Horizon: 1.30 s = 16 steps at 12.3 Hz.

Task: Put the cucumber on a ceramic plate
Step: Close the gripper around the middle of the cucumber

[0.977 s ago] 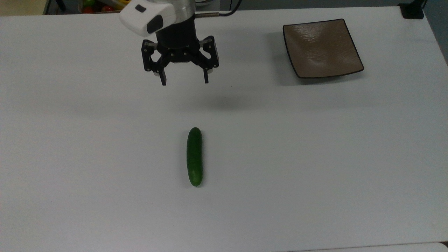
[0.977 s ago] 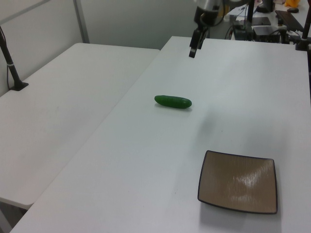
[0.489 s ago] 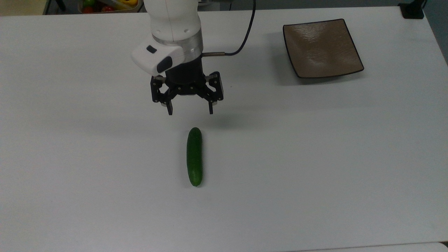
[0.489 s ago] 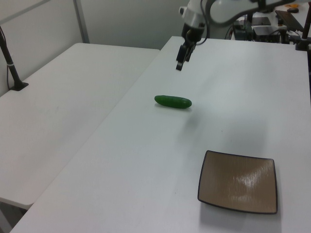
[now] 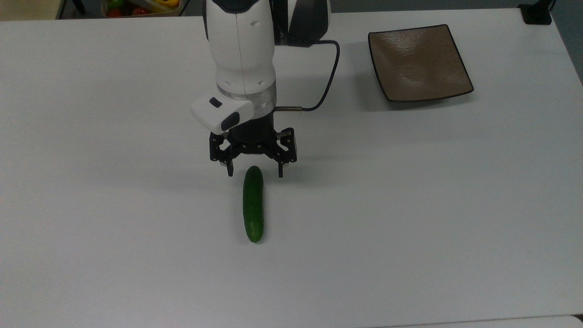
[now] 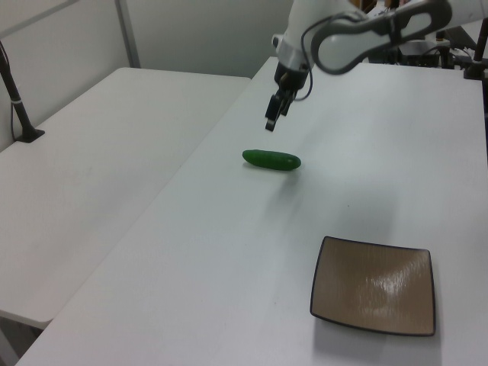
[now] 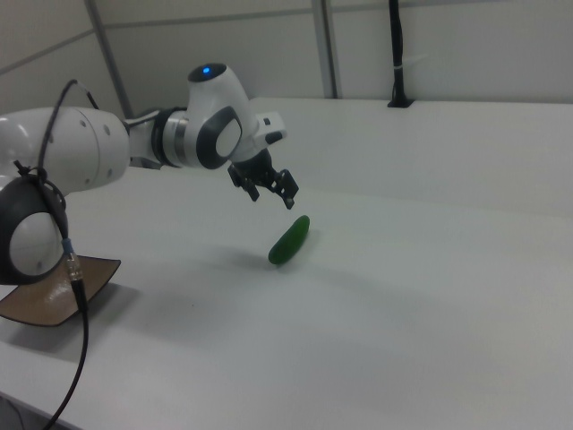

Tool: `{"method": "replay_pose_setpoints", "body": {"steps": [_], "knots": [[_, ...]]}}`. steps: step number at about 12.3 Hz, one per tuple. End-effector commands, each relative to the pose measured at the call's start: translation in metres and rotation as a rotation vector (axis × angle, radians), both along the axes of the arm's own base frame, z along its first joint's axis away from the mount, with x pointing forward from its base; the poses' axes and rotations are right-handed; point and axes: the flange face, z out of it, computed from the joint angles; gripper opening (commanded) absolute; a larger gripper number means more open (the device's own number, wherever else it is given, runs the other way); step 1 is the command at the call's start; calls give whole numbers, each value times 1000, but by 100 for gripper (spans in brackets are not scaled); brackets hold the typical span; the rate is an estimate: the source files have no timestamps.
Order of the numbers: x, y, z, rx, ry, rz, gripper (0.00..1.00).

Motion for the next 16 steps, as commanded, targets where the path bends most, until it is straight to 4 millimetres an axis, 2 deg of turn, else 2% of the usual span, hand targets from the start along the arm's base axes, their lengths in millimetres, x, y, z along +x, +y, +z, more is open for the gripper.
{"method": "replay_pose_setpoints", "body": {"steps": [1, 7, 9, 15, 16], "knots": [[14, 10, -29, -43, -30, -19, 100], [24, 11, -68, -94, -4, -8, 100], [24, 10, -72, -101, -1, -3, 100], [27, 12, -103, -132, 1, 23, 100], [27, 12, -109, -149, 6, 33, 97]]}}
